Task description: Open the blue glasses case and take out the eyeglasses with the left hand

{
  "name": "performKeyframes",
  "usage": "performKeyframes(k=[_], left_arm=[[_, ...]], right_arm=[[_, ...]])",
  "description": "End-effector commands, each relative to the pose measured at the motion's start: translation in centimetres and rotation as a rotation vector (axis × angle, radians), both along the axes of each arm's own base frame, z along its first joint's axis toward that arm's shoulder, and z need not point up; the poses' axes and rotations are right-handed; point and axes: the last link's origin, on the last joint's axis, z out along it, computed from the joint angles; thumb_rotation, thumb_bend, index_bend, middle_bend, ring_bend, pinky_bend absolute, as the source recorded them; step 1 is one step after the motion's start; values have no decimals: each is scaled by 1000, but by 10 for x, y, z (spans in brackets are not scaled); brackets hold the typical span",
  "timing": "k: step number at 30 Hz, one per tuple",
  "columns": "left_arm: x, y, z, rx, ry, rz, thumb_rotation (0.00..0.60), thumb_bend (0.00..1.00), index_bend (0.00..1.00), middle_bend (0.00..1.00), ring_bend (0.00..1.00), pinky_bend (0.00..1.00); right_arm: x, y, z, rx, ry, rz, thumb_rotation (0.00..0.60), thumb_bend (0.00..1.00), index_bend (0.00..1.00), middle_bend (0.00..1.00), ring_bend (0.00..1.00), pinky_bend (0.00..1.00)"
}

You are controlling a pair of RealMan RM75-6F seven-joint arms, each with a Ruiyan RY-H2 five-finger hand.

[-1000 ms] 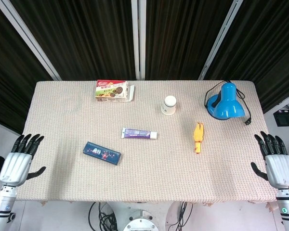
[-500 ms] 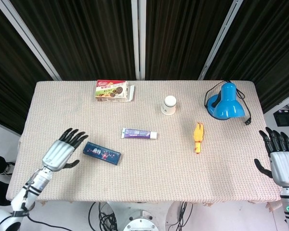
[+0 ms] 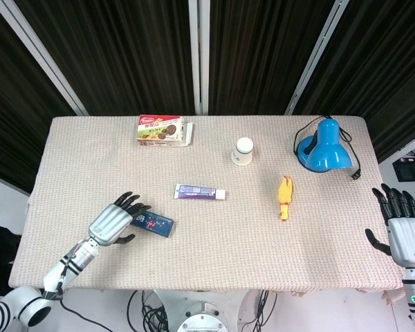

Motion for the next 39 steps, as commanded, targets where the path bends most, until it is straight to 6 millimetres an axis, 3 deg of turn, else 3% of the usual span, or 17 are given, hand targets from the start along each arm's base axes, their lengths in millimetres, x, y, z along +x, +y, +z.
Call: performKeyframes(k=[1,11,18,39], left_arm=[[3,3,-8,-15,-13,-17,600,230,183,245,90,105],[7,12,-17,-27,-15,-37,600,256,206,265,98,105],[9,15,-17,-23,-21,-23,600,341,228,274,98,104],[8,18,-17,-34,-18,3,600,357,232,373,117,100]], right_arm=[[0,0,0,0,1,-1,600,220,0,0,0,0],[-3,0,-3,10,0,-18,600,232,0,0,0,0],[-4,-1,-4,15,-6,-26,600,241,0,0,0,0],[-6,-3,-7,27,-2,-46,600,247,0,0,0,0]])
